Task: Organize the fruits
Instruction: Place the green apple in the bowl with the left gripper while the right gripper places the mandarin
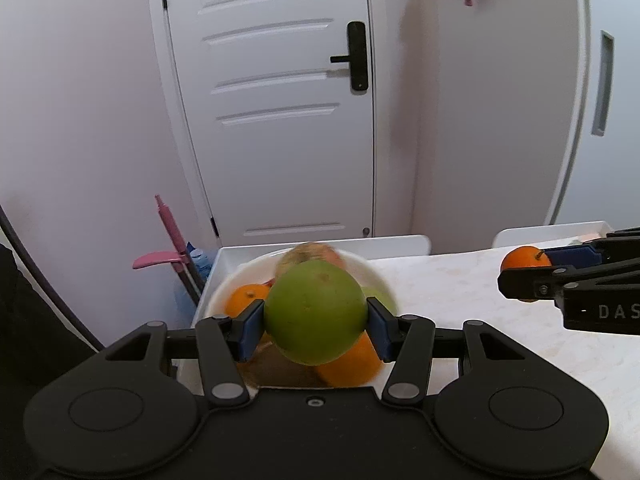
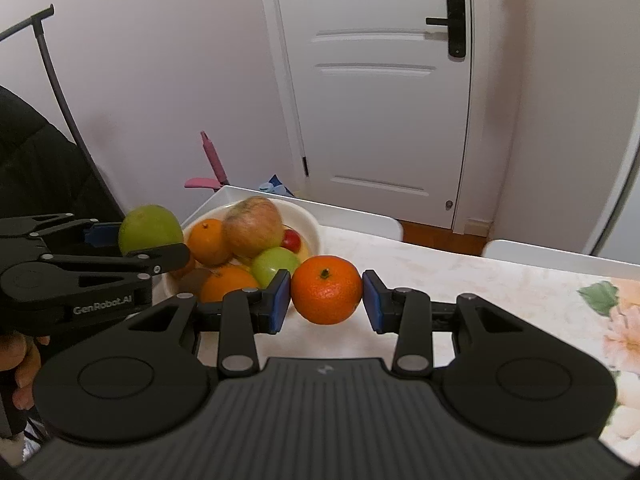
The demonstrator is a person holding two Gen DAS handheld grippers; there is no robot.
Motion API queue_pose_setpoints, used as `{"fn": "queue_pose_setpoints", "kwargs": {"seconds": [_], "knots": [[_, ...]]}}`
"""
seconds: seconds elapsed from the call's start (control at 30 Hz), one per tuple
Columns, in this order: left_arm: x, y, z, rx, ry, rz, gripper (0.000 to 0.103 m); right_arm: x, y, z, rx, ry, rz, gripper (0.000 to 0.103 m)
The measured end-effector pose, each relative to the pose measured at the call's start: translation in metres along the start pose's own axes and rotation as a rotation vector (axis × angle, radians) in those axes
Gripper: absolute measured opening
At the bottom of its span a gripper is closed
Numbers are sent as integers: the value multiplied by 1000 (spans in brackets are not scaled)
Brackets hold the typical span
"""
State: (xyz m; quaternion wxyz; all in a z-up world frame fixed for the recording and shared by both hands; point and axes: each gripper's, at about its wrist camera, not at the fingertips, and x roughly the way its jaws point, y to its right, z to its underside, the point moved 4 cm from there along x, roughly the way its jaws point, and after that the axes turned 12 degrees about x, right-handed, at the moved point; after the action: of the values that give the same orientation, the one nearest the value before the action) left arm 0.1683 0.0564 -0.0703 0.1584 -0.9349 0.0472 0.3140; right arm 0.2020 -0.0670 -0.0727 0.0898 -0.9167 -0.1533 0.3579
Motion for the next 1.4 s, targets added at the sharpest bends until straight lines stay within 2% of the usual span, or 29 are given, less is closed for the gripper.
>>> {"fn": "queue_pose_setpoints", "kwargs": {"seconds": [0.23, 0.63, 0.67, 0.7, 0.77, 1.13, 1.4], "knots": [[32, -31, 10, 31, -17, 48, 57, 27, -28, 2, 21, -10, 28, 54], [76, -45, 20, 49, -56, 133, 58, 52, -37, 0, 55, -8, 81, 54], [77, -46, 20, 44, -54, 137, 59, 53, -37, 0, 56, -7, 85, 54], [76, -48, 20, 40, -41, 136, 71, 52, -37, -1, 57, -6, 88, 54], [72, -52, 17, 31, -17, 130, 87, 53, -37, -2, 58, -5, 92, 54], [46, -67, 25, 13, -5, 88, 88, 56, -43, -7, 40, -26, 63, 54], [34, -70, 32, -5, -14, 64, 88, 77, -53, -10, 12, -51, -10, 54]]}}
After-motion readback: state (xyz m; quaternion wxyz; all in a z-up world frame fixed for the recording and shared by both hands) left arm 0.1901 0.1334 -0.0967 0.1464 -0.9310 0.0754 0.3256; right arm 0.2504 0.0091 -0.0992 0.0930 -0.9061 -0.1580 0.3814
